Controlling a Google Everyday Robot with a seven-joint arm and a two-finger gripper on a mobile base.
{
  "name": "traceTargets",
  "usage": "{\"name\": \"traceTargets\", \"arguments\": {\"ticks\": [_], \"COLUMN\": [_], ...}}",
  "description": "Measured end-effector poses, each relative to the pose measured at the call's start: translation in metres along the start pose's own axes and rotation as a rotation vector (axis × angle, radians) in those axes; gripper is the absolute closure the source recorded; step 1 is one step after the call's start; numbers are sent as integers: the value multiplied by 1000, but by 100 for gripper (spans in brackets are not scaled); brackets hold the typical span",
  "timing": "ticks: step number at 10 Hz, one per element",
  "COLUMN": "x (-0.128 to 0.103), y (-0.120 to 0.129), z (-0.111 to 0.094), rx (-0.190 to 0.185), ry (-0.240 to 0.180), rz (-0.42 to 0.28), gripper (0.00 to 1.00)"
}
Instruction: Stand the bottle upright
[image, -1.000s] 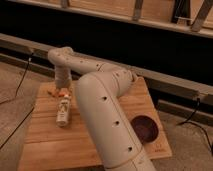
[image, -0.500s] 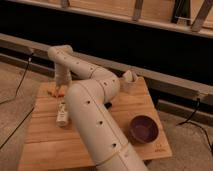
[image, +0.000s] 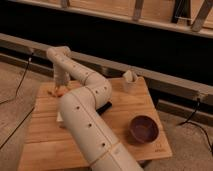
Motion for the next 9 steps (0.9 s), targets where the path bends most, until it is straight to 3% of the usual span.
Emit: {"name": "traceTargets", "arguments": {"ticks": [5,8,9], "x": [0,1,2], "y": [0,8,9], "z": [0,7,-1], "rx": [0,-29,-42], "ry": [0,11,0], "rz": [2,18,20], "gripper": [35,35,35]}}
